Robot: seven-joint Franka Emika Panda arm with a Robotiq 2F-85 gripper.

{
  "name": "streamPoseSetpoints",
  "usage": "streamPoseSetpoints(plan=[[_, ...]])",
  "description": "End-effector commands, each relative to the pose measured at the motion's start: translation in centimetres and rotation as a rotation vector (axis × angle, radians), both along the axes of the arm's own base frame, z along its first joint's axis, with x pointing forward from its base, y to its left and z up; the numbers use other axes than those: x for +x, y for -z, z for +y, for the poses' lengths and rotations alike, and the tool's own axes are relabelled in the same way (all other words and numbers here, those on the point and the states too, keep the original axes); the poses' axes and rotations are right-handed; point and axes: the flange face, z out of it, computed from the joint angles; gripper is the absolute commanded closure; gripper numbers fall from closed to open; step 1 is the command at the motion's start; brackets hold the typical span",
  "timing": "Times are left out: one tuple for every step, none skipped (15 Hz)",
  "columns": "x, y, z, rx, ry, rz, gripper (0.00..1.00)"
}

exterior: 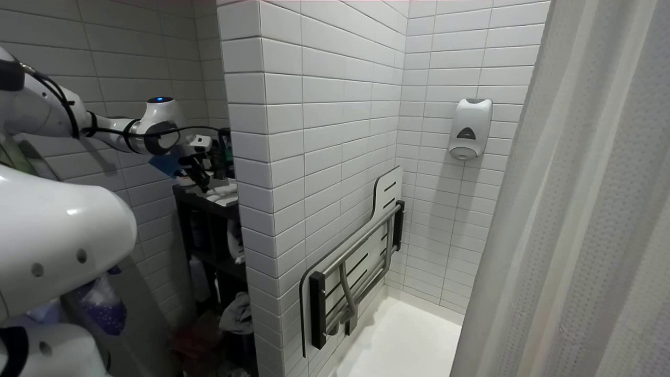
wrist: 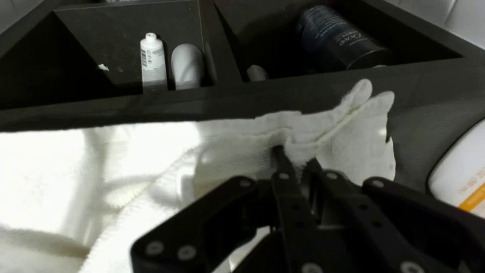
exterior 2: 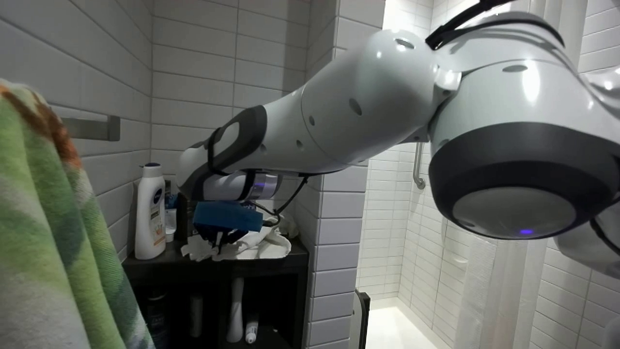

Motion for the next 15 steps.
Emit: streamPoseSetpoints(plan=[[-0.3, 0.21, 1.39, 0.028, -0.034, 0.022, 0.98], [-0.38, 0.17, 1.71, 0.033, -0.037, 0.025, 0.98], [-0.48, 0.09, 1.97, 0.035, -0.042, 0.024, 0.98], [-0.52, 0.07, 2.16, 0.035, -0.045, 0.023, 0.98], [-0.47, 0.09, 2.26, 0.033, -0.045, 0.022, 0.98], [-0.41, 0.11, 2.27, 0.03, -0.044, 0.025, 0.91], [-0.28, 0.15, 2.18, 0.029, -0.044, 0.025, 0.65], [-0.18, 0.23, 2.11, 0.026, -0.042, 0.025, 0.64], [-0.1, 0.32, 2.03, 0.024, -0.04, 0.025, 0.61], [-0.07, 0.35, 2.0, 0.023, -0.04, 0.024, 0.54], [-0.02, 0.34, 1.99, 0.022, -0.04, 0.023, 0.49], [0.02, 0.32, 1.97, 0.021, -0.039, 0.022, 0.43], [0.06, 0.29, 1.95, 0.021, -0.039, 0.021, 0.35], [0.15, 0.26, 1.88, 0.02, -0.037, 0.019, 0.29], [0.22, 0.25, 1.83, 0.02, -0.035, 0.019, 0.21]])
